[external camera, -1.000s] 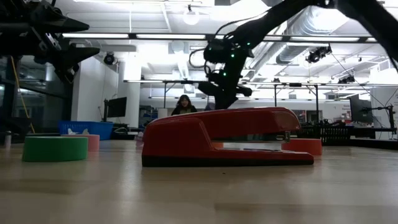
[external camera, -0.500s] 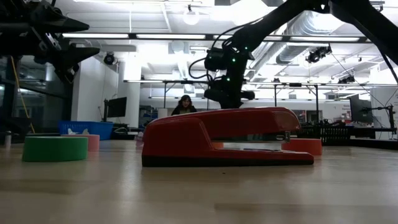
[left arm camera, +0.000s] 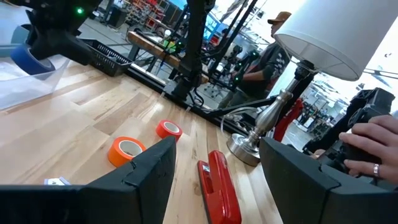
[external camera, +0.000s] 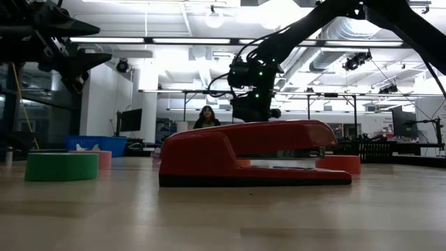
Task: Pick and place Stapler, Stapler remover, tape
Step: Put the blue tape into the transparent bin, then put the red tape into the transparent bin
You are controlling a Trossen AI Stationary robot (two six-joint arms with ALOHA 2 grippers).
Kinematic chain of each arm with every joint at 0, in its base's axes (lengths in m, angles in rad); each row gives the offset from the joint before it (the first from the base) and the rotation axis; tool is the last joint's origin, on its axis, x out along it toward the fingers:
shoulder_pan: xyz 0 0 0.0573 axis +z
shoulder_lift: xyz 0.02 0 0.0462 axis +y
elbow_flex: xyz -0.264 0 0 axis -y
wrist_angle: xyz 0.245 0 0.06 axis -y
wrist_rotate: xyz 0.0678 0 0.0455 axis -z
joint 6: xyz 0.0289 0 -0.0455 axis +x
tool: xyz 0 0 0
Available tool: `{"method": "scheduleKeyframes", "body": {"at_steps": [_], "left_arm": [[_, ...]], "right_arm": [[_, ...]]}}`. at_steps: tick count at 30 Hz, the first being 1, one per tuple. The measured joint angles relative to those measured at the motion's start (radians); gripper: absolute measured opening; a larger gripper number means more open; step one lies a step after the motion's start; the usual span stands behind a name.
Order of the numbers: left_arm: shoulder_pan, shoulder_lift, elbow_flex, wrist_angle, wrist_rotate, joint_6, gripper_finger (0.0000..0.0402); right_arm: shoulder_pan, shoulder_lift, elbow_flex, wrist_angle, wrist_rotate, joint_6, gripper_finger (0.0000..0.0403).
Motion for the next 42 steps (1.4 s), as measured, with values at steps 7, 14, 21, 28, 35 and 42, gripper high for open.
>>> {"method": "scheduleKeyframes", "body": {"at_steps": [7,14,21,28,35,42], "left_arm": [[0.000,0.000,0.000,0.000,0.000,0.000,0.0229],[0.000,0.000,0.000,0.000,0.000,0.000,0.0229],[0.000,0.000,0.000,0.000,0.000,0.000,0.0229],[0.000,0.000,0.000,0.000,0.000,0.000,0.0229],[0.000,0.000,0.000,0.000,0.000,0.000,0.0229],[0.000,0.000,0.000,0.000,0.000,0.000,0.0229]], "right_arm": [[0.000,0.000,0.000,-0.006,-0.007,-0.014,0.0087],[0.000,0.000,0.000,-0.007,-0.007,-0.025,0.0135],[0.000,-0.009,0.000,-0.014,-0.024,-0.030,0.0181],[-0.002,-0.040,0.045,-0.082,-0.021,-0.023,0.0192],[0.014,-0.042,0.131,-0.268,-0.063,0.105,0.0193],[0.054,-0.067,0.114,-0.367,-0.133,0.138,0.0193]]}}
